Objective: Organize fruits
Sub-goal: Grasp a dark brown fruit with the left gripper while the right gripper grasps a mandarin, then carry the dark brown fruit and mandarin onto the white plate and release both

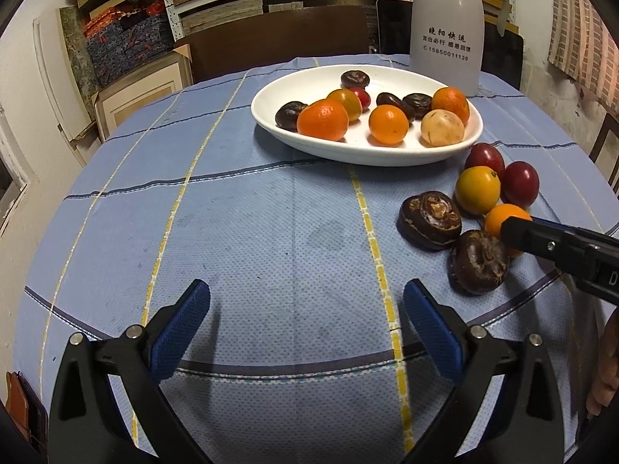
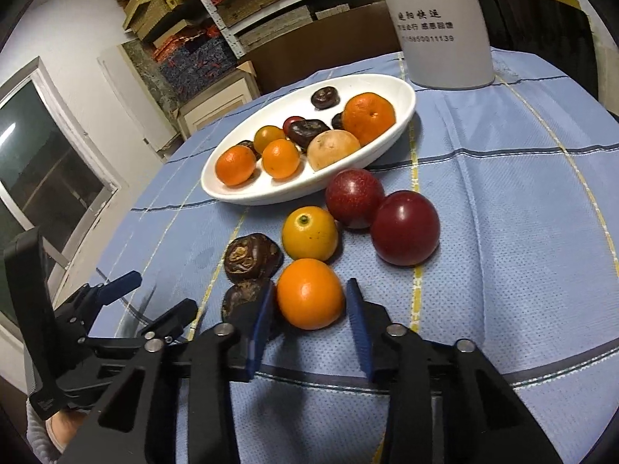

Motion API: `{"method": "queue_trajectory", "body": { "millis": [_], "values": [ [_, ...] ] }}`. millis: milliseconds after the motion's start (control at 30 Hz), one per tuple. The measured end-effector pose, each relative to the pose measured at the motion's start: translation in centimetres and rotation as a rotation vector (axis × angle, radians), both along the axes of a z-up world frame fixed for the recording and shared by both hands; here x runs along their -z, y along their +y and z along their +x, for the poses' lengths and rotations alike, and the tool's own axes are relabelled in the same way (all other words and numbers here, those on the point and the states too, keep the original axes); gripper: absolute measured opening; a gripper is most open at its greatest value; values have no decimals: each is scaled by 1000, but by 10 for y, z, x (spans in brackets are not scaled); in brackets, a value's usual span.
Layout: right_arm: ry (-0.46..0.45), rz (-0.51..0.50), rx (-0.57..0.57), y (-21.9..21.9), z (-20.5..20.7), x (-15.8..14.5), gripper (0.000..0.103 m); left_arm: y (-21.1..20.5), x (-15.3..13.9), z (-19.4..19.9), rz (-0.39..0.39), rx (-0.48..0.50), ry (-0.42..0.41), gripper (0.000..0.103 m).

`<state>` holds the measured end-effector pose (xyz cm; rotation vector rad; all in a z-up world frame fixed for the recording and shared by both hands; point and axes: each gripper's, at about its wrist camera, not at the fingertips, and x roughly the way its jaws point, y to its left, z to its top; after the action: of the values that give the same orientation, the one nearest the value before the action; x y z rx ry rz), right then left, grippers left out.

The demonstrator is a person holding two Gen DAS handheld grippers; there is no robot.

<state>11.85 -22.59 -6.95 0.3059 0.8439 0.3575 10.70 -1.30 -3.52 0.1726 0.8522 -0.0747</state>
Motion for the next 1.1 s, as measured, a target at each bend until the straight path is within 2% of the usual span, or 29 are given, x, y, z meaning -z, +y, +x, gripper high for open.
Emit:
{"method": "queue_trajectory", "body": {
  "millis": [233,500,633,700,767,800,833,967,1067,1100],
  "values": [
    [-16,-24,18,-6,-3,-5,37,-9,-3,-6,-16,57,-19,98],
    [-62,6,96,-33,-7,-20,37,-46,-6,-6,-103,202,8,98],
    [-51,26,120,-42,-6,-21,37,-63,-5,-4,-83,226,-2,98],
    [-52,30,123,-43,-7,-22,37,-67,-5,-2,-99,239,5,97],
    [-56,36,122,-44,-7,-23,37,-72,-3,0,-112,264,27,80],
    [-58,38,122,-44,-8,-24,37,-77,0,2,-106,279,45,68],
    [-60,41,123,-45,-9,-25,37,-79,2,2,-100,284,54,64],
    [-55,46,122,-45,-8,-24,37,-86,6,9,-102,288,68,64],
    [-55,45,121,-45,-8,-24,37,-89,6,16,-111,278,74,51],
    [-55,47,122,-46,-8,-24,37,-89,6,17,-115,281,74,43]
  ]
}}
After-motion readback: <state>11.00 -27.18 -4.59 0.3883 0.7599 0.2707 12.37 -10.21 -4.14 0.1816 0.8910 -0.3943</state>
